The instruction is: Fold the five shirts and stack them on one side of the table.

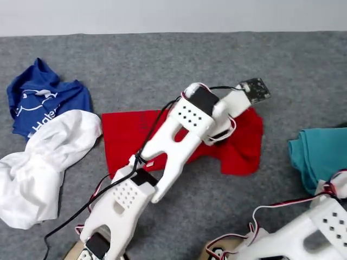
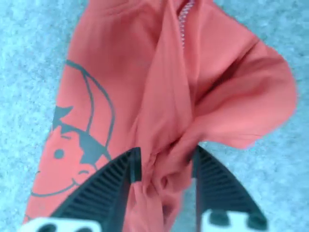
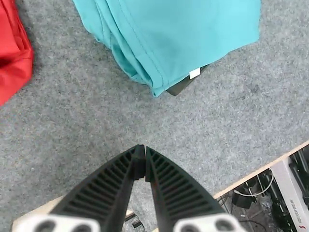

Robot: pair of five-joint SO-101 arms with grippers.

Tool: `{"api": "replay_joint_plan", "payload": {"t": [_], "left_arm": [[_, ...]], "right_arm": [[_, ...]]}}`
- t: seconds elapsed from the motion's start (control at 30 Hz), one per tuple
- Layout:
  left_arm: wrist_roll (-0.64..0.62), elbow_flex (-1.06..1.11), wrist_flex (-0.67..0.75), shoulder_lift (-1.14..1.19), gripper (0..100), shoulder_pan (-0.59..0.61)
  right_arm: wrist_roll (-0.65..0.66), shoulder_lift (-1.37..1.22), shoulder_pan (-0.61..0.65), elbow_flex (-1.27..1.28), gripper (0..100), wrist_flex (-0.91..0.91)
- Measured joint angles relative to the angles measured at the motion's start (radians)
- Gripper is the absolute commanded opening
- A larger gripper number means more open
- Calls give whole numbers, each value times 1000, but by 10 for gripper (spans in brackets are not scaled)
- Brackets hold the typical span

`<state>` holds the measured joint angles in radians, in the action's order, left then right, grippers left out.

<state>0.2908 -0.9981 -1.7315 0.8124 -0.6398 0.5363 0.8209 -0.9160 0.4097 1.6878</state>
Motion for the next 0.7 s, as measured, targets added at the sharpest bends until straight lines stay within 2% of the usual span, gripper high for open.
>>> {"api": "replay_joint_plan", "payload": {"t": [0.1,0.4,0.47,0.7], "left_arm": [[0,0,0,0,179,-8],[0,20,0,-3,32,-52],[0,57,0,-5,3,-52],[0,315,2,-161,2,-120]], "right_arm": [[0,0,0,0,9,14],[2,0,0,0,9,26],[2,0,0,0,9,26],[2,0,0,0,9,26]]}}
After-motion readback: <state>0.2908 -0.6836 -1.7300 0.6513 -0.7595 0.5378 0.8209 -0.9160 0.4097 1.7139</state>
